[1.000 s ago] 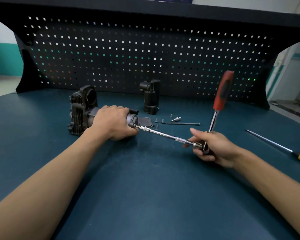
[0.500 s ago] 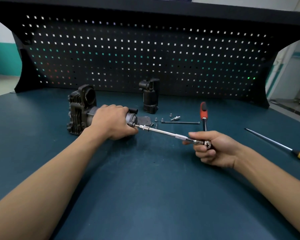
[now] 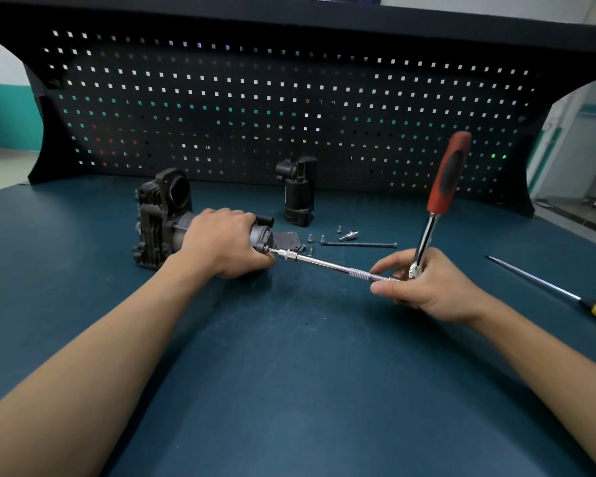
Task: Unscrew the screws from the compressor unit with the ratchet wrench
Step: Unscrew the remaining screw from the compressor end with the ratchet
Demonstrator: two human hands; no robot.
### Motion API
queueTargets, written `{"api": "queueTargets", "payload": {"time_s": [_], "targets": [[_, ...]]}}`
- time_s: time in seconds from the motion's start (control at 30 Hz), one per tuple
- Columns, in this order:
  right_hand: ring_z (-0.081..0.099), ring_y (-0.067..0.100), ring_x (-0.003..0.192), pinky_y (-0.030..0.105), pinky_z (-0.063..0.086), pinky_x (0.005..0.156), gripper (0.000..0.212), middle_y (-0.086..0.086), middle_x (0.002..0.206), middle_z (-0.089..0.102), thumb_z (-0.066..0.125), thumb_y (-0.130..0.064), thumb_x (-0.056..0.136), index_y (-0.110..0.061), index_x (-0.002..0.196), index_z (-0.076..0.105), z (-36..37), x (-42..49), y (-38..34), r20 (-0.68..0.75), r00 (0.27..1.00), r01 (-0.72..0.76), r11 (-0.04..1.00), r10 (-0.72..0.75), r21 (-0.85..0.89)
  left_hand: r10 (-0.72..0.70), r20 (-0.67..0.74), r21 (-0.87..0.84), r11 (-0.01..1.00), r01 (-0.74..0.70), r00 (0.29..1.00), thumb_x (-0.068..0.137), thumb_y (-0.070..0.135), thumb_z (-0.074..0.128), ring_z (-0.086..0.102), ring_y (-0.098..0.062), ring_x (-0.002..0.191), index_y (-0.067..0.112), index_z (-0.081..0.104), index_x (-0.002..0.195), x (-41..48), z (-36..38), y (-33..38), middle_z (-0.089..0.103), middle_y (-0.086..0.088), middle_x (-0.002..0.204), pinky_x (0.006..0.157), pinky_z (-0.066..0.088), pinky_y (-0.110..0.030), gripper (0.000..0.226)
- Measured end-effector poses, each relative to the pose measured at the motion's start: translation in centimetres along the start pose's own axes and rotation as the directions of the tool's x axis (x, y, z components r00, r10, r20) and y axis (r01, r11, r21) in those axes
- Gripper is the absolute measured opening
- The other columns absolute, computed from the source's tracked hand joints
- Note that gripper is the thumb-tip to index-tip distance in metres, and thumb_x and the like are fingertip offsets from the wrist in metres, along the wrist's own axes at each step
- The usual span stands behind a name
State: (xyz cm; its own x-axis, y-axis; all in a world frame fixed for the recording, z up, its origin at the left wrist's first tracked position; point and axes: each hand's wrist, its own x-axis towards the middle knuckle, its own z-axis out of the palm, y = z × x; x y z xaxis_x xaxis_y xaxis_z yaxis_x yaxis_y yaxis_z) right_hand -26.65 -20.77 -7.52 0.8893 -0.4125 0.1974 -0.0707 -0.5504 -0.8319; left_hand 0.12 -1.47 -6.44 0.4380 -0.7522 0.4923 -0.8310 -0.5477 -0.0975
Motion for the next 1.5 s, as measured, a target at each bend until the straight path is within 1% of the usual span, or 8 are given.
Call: {"api": "queueTargets", "payload": {"time_s": [0.27,0.53,0.7,0.8,1.0,1.13,1.23,1.5], "targets": [[0.059,0.015,0.063,0.029,0.048,0.063,0.018,0.000,0.073,0.070,0.086,-0.027,0.076,-0.037,0.086,0.075,0.2,0.2,1.2,-0.102,0.976,0.158,0.952,-0.190,-0.262,-0.012,-0.002,-0.005,1.000,0.012,1.000,0.062,0.075,0.051,0.054,-0.021,0.078,0.029,0.054,0.082,0.0,0.0,0.0,0.063,0.008,0.085,0.071,0.032,-0.034,0.051],[0.062,-0.008,0.084,0.001,0.037,0.077,0.019,-0.029,0.087,0.066,0.076,-0.028,0.087,-0.031,0.105,0.073,-0.2,-0.3,1.4,-0.076,0.879,0.339,0.727,-0.472,-0.598,-0.020,0.008,0.000,1.000,0.020,1.000,0.064,0.074,0.052,0.048,-0.020,0.075,0.028,0.052,0.081,0.0,0.0,0.1,0.062,0.007,0.084,0.071,0.030,-0.033,0.049],[0.053,0.008,0.064,0.023,0.038,0.064,0.015,-0.012,0.072,0.062,0.072,-0.026,0.087,-0.024,0.101,0.075,0.0,0.2,1.4,-0.017,0.724,0.421,0.461,-0.690,-0.781,-0.031,0.012,0.003,1.000,0.031,0.999,0.065,0.074,0.053,0.045,-0.019,0.074,0.028,0.052,0.081,0.0,-0.1,0.1,0.062,0.007,0.084,0.071,0.029,-0.033,0.049],[0.054,0.009,0.063,0.027,0.040,0.065,0.014,-0.010,0.071,0.062,0.071,-0.025,0.088,-0.026,0.101,0.073,0.0,0.3,1.7,-0.030,0.739,0.398,0.472,-0.673,-0.787,-0.034,0.015,0.009,0.999,0.034,0.999,0.064,0.075,0.052,0.045,-0.019,0.074,0.028,0.052,0.081,0.1,-0.2,0.1,0.062,0.007,0.084,0.070,0.029,-0.033,0.049],[0.064,-0.009,0.086,0.001,0.041,0.076,0.016,-0.031,0.096,0.069,0.074,-0.024,0.089,-0.038,0.097,0.071,0.7,0.2,1.5,-0.009,0.990,0.131,0.926,-0.144,-0.353,-0.026,0.013,0.003,1.000,0.026,1.000,0.062,0.074,0.050,0.051,-0.021,0.077,0.029,0.052,0.082,0.1,-0.2,0.2,0.063,0.007,0.085,0.071,0.030,-0.033,0.050],[0.042,0.013,0.049,0.020,0.036,0.047,0.032,-0.002,0.055,0.052,0.072,-0.042,0.082,-0.011,0.089,0.073,0.9,0.3,0.7,0.027,1.000,-0.006,1.000,0.006,0.018,-0.022,0.010,0.008,1.000,0.022,1.000,0.061,0.075,0.049,0.050,-0.021,0.076,0.029,0.052,0.082,0.2,-0.3,0.0,0.062,0.007,0.084,0.071,0.030,-0.033,0.050],[0.024,0.012,0.043,0.020,0.020,0.040,0.065,0.003,0.053,0.039,0.068,-0.055,0.072,0.006,0.094,0.066,0.8,0.5,0.1,0.093,0.970,-0.240,0.936,0.223,0.258,-0.024,0.011,0.020,1.000,0.024,1.000,0.063,0.076,0.051,0.044,-0.020,0.073,0.029,0.050,0.080,0.1,-0.1,0.0,0.055,0.008,0.079,0.070,0.029,-0.033,0.050],[0.025,0.003,0.028,0.014,0.019,0.031,0.074,-0.003,0.046,0.035,0.036,-0.063,0.096,-0.002,0.086,0.077,0.4,0.7,-0.8,0.416,0.794,-0.603,0.492,0.443,0.628,-0.024,0.016,0.018,1.000,0.023,1.000,0.064,0.076,0.051,0.051,-0.021,0.076,0.029,0.055,0.086,0.0,-0.2,0.1,0.062,0.007,0.085,0.070,0.030,-0.034,0.052]]}}
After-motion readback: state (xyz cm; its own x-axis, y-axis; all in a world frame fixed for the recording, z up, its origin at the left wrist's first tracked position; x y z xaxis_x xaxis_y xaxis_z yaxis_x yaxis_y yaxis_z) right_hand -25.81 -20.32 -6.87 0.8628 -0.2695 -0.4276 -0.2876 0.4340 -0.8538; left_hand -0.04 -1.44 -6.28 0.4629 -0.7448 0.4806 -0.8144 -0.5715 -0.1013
